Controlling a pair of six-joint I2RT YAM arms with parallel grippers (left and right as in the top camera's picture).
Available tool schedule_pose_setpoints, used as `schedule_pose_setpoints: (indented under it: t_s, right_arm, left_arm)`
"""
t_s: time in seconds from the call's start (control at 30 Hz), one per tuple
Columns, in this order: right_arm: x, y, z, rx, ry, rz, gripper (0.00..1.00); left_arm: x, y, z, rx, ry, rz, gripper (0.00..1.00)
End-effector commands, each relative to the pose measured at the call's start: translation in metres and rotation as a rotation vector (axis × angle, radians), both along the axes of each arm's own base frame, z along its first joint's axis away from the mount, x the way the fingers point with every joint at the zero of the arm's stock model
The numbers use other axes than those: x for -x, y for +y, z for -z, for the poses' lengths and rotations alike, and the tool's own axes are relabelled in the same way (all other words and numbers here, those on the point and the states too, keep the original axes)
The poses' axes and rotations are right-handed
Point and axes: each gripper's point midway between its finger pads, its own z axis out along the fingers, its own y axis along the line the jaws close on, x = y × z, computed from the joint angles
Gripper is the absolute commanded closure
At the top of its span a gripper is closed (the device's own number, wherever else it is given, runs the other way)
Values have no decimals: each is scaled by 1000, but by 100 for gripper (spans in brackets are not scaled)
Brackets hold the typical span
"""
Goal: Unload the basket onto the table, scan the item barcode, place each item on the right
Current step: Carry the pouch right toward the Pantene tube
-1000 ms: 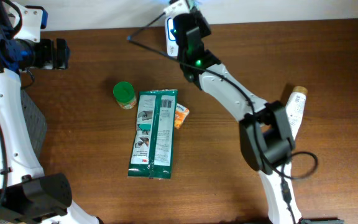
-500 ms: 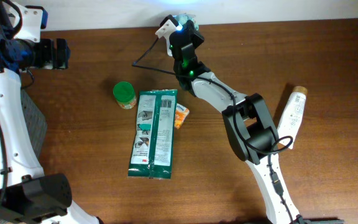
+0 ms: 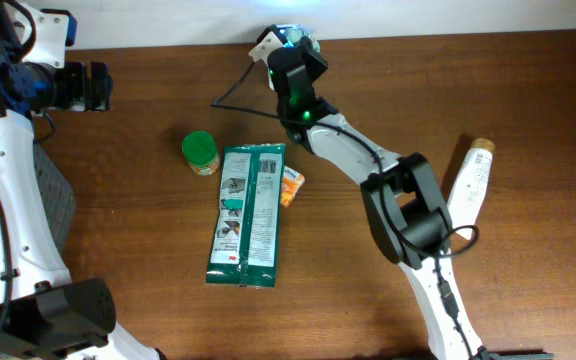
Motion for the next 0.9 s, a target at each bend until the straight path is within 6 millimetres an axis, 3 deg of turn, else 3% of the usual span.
schedule_pose_setpoints:
  t_s: [0.0,0.13,0.23,0.37,0.4,0.5,0.7,0.87]
  right_arm:
    - [22,7,-97,-239,-71,-31,96]
    - [53,6,-125,-410,36,-63,96]
    - [90,9,-134,-590,225,-146,96]
    - [148,13,-132,-811,543,-265,96]
    - [172,12,-128,-868,680,-316,96]
    - [199,-13,-117,-935,843,-274,96]
    - [212,-63,-100,-912,928,-167,96]
    - [203,-103,-97,-908,892,-102,96]
  left_arm:
    - [1,0,-7,-12,-18,12,1]
    - [1,0,-7,-12,-18,12,1]
    - [1,0,-7,-12,-18,12,1]
    - [1,0,-7,-12,-18,12,1]
    - [1,0,-7,-12,-18,12,1]
    - [1,0,-7,-12,-18,12,1]
    - [1,0,-7,-12,-18,12,1]
    - [1,0,-7,-12,-18,12,1]
